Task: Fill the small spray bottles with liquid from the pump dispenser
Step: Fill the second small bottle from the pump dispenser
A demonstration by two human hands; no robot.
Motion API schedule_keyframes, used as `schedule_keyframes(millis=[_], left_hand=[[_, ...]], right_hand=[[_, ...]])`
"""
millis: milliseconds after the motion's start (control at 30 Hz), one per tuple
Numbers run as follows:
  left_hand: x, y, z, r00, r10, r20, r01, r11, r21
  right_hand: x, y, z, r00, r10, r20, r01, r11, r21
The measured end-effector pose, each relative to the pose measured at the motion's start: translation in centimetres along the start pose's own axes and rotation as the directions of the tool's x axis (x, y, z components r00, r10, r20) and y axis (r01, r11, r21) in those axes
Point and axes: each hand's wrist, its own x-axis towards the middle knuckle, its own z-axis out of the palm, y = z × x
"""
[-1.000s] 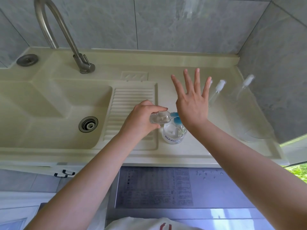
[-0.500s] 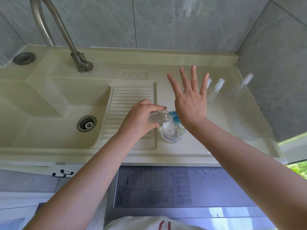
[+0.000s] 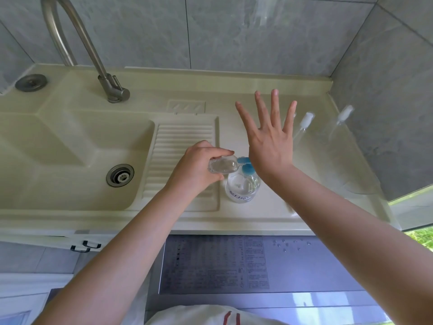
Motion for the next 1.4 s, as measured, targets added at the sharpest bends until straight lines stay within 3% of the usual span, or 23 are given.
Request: schedule_keyframes(millis=[400,600,1133,1400], left_hand=[[0.1,0.1,-0.1,1.0,-0.011,0.012,0.01,1.0,0.023],[-0.1,0.1,-0.2,1.0,-0.011,0.006,0.01,1.0,0.021],[-0.1,0.4,-0.2,1.0,-0.007,0.018,0.007,0.999,0.041],[-0.3,0.5,-0.4,1.0,-0.009,0.011,0.009,0.999,0.038]], right_hand=[[0.4,-0.1,0.0,0.996,0.007,0.093,-0.012,0.999,0.051],[0.2,-0.2,0.6,1.0,0.019,0.006,-0.019,0.999,0.046],[0.4,-0.2,1.5,0.998,0.031,0.046,-0.033,0.998,0.049],[0.4,0.4,1.1,1.0,0.015,-0.021,-0.014,0.999,0.039]])
